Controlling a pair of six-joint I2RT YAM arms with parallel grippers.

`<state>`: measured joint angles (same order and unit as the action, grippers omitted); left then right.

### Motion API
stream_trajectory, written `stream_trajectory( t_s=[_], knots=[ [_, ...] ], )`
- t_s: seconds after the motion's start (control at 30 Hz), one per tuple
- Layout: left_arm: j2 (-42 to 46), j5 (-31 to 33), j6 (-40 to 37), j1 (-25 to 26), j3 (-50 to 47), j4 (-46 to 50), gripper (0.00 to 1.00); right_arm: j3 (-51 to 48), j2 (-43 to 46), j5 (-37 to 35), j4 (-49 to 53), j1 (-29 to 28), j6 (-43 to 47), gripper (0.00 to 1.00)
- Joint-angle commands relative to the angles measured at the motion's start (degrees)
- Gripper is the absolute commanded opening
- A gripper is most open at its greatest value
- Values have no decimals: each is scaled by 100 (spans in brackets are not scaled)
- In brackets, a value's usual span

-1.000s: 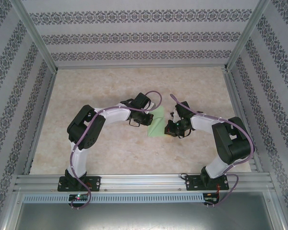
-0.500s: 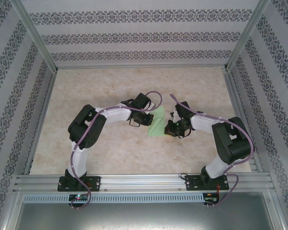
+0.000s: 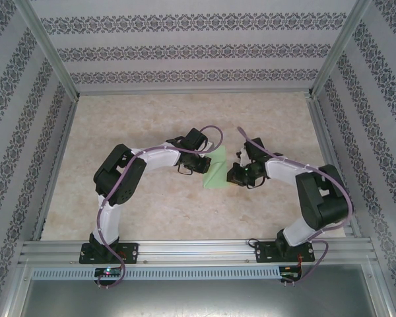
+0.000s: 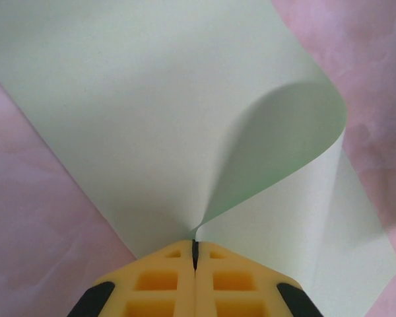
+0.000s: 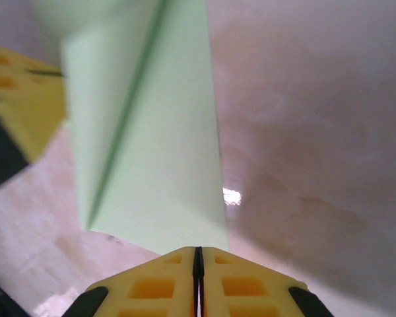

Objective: Fold a paper plane with a square sheet of paper (fold left side to right side)
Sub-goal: Fold the triangle a second time at the center of the table.

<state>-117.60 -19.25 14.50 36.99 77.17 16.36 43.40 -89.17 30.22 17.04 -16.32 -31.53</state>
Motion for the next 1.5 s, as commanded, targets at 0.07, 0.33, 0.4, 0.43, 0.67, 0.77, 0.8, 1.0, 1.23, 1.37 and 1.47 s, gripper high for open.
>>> stream_trajectory(
  t_s=[0.07, 0.33, 0.4, 0.43, 0.67, 0.77, 0.8, 1.0, 1.23, 1.37, 1.47],
  knots=[
    [-149, -1, -91, -35, -96, 105, 7, 40, 357, 585, -902, 169, -472, 4],
    [-150, 96, -115, 27, -75, 175, 7, 322, -501, 789, -2264, -229, -1333, 0],
    [-149, 113, -118, 32, -72, 175, 7, 441, -669, 711, -2266, -298, -1338, 0],
    [-141, 125, -117, 36, -79, 183, 7, 482, -755, 683, -2269, -325, -1340, 0],
    [-154, 140, -134, 53, -70, 192, 7, 649, -1169, 627, -2264, -407, -1314, 0],
    [-158, 142, -132, 54, -71, 193, 7, 662, -1265, 534, -2179, -409, -1247, 0],
    [-166, 151, -138, 61, -61, 201, 7, 678, -1293, 501, -2134, -416, -1213, 0],
    [-167, 171, -162, 71, -31, 237, 7, 788, -1427, 403, -1836, -428, -990, 0],
    [-193, 237, -211, 108, 27, 328, 7, 859, -1406, 193, -1411, -425, -657, 0],
    [-200, 243, -211, 106, 29, 328, 7, 856, -1419, 118, -1279, -426, -545, 0],
    [-202, 238, -213, 106, 39, 324, 7, 829, -1411, 47, -1214, -426, -482, 0]
  ],
)
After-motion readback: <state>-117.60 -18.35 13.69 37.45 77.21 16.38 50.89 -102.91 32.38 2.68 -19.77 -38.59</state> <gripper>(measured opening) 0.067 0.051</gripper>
